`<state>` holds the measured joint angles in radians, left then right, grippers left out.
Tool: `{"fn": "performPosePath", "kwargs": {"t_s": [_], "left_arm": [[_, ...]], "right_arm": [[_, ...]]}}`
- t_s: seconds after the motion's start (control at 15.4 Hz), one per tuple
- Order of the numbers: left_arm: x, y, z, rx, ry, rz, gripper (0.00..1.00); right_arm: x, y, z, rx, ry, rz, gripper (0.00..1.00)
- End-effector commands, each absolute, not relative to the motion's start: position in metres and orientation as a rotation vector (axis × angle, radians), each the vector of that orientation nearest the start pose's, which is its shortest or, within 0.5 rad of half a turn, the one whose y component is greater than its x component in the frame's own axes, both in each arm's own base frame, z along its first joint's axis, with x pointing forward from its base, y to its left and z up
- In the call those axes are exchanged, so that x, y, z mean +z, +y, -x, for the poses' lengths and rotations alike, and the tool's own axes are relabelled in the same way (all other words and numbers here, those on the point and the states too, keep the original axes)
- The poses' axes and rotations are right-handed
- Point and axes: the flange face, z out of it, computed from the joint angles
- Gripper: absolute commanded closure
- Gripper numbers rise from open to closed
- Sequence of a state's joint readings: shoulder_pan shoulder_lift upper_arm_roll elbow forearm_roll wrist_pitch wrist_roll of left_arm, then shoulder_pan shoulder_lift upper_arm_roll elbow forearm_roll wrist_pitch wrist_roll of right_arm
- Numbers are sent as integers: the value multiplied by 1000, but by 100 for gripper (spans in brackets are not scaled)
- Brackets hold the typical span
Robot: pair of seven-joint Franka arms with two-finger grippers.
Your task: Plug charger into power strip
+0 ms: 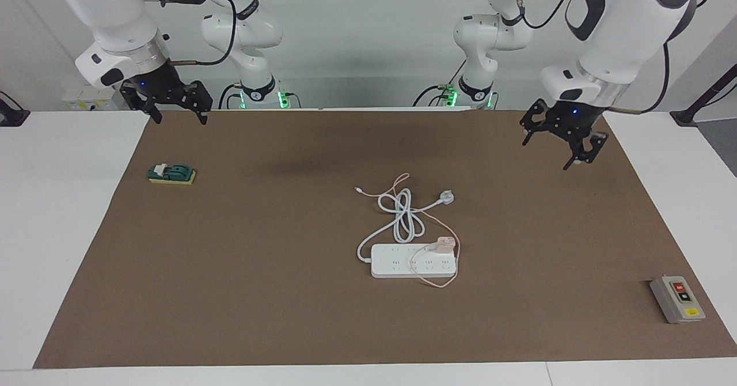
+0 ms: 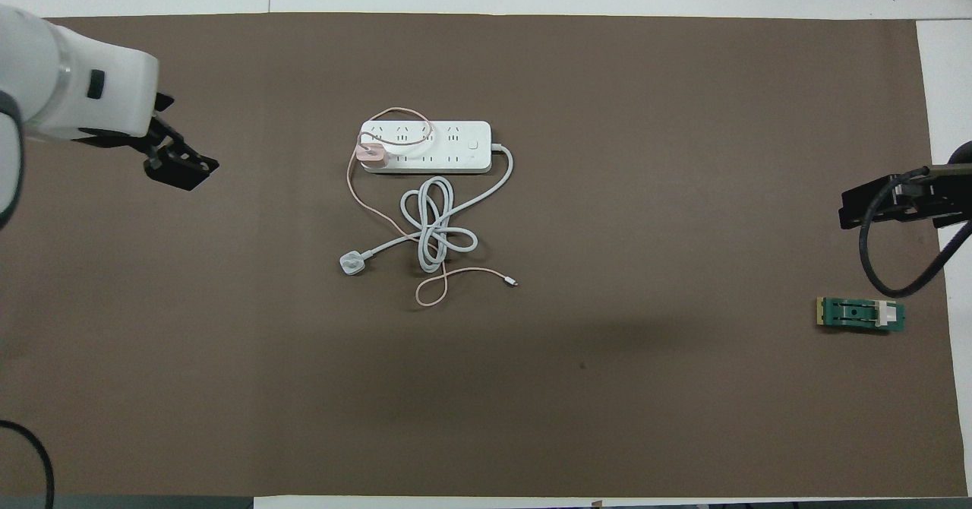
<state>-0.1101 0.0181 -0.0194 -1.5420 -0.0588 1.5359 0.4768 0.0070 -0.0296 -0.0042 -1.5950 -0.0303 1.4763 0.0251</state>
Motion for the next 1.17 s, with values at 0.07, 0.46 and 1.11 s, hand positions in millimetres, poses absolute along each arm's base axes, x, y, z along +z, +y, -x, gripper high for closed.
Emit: {"fn": "performPosePath", "kwargs": {"t_s": [0.07,0.46,1.11], "left_arm": [[631,-56,-533,128,314,3185,0],[660,-24,-515,47,6,3191,0],[618,-2,-529,158,-121,3109,0]], "right_arm": [[622,-4,-534,114,52,3188,0],[622,-5,-534,114,54,3186,0],[622,-4,-534,114,54,3180,0]]}}
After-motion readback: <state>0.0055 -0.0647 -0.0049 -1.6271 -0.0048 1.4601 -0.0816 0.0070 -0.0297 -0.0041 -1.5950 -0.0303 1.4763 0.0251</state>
